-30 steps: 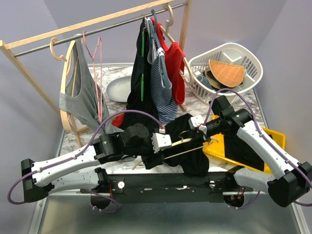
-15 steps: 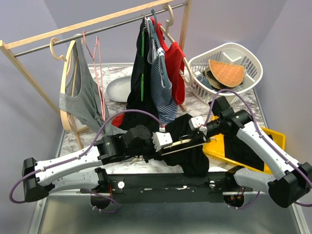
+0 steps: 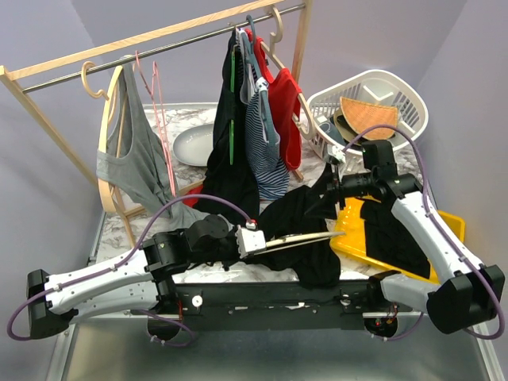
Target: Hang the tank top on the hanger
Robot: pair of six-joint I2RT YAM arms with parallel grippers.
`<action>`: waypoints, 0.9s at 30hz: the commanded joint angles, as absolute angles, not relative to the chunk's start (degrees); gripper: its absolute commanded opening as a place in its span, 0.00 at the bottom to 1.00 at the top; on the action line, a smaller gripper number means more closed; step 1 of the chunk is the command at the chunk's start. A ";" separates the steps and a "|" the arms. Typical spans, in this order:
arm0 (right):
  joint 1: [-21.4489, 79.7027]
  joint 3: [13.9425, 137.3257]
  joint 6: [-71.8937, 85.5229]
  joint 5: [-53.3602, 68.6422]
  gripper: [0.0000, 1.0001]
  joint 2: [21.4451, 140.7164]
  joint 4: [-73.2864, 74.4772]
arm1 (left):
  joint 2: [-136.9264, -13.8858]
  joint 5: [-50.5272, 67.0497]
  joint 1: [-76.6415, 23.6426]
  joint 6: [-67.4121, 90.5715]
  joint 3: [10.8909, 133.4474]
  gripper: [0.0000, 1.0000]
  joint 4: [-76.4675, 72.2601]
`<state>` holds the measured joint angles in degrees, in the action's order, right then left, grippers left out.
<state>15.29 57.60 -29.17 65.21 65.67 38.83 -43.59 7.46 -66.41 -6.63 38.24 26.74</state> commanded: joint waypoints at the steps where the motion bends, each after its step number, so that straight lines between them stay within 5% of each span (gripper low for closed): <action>1: 15.03 52.40 -14.43 61.00 0.78 69.34 27.53 | -44.21 8.88 -66.53 -13.70 38.32 0.00 24.17; 21: 24.87 54.76 -21.18 48.70 0.75 91.49 37.00 | -41.57 7.47 -66.53 -17.75 36.04 0.00 20.57; 27: 26.98 55.90 -23.46 45.80 0.65 93.16 39.81 | -41.57 7.12 -66.45 -17.93 35.77 0.00 20.57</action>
<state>25.26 53.60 -20.73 50.04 91.90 36.36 -42.52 7.49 -66.46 -16.95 36.14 24.18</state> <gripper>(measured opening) 0.688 0.176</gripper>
